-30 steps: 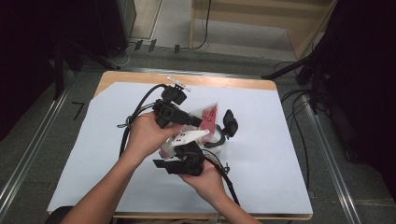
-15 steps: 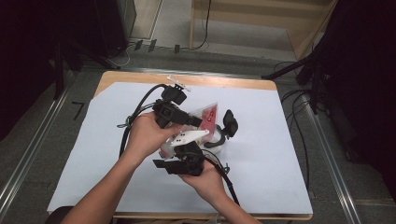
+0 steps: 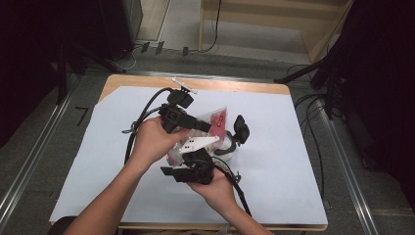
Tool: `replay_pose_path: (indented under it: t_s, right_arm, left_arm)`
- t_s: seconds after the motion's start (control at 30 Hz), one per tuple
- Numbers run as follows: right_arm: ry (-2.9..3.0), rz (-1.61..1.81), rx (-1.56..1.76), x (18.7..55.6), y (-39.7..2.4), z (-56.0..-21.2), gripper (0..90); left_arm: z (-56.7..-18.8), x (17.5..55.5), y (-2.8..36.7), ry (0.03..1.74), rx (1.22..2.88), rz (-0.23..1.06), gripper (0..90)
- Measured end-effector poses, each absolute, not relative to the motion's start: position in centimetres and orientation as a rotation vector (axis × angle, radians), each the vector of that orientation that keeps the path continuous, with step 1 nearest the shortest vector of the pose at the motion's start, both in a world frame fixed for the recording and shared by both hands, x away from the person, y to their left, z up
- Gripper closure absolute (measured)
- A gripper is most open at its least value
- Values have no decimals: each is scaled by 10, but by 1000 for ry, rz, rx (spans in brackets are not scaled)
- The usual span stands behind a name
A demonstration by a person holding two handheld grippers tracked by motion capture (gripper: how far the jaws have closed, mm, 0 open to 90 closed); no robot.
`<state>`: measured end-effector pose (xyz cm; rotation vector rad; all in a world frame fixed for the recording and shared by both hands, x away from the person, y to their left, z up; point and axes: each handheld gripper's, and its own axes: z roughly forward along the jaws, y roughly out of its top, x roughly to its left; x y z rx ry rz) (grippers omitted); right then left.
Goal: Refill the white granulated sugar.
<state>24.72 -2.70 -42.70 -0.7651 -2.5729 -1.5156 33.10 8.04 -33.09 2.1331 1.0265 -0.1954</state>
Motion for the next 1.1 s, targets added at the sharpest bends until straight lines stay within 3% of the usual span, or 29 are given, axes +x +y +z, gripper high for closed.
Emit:
replay_pose_path:
  t_s: [0.5,1.1]
  right_arm:
    - [-2564,-1504,-784,250,-26,-423,641]
    - [-2563,-1525,-782,250,-25,-422,638]
  left_arm:
    - [-331,341,83,1050,2118,-245,765]
    - [-325,336,80,1029,2145,-185,767]
